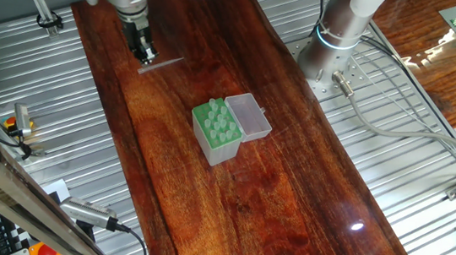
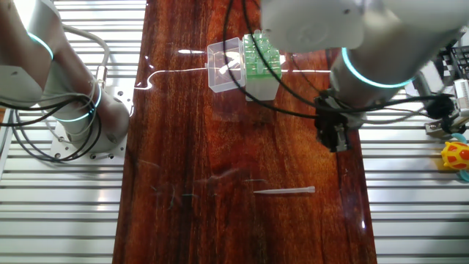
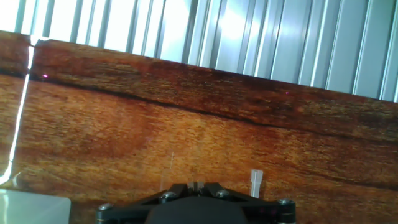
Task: Insert a large pipette tip into the holder for large pipette tips
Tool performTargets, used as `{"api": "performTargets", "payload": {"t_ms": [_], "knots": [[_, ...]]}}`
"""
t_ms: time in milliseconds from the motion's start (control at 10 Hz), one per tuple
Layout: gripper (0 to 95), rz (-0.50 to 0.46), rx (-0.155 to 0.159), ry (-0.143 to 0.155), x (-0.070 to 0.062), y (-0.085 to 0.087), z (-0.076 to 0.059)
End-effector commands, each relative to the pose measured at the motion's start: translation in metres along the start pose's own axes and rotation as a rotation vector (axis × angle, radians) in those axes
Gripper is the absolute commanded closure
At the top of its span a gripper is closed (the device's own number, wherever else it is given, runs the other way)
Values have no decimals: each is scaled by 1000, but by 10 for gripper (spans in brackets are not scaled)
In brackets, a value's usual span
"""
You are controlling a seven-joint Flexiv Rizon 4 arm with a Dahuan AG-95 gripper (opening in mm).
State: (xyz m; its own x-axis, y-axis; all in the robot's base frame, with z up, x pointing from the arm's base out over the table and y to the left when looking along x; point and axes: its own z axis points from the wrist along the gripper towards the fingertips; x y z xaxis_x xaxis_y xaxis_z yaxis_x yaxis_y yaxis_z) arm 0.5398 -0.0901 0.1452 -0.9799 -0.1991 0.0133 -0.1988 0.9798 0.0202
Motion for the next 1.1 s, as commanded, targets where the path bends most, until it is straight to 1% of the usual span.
{"api": "performTargets", "payload": {"t_ms": [100,200,300,500,600,700,800,900,1000,1100], "knots": [[950,8,-9,0,-4,-1,2],[950,35,-8,5,-4,-1,2],[950,60,14,16,-4,-1,2],[950,52,15,13,-6,-3,2],[950,54,18,16,-8,-11,3],[950,63,45,22,-10,-25,7],[950,65,57,21,-13,-43,12],[950,72,57,20,-14,-67,17],[950,71,56,22,-15,-86,20],[950,64,56,26,-16,-98,22]]}}
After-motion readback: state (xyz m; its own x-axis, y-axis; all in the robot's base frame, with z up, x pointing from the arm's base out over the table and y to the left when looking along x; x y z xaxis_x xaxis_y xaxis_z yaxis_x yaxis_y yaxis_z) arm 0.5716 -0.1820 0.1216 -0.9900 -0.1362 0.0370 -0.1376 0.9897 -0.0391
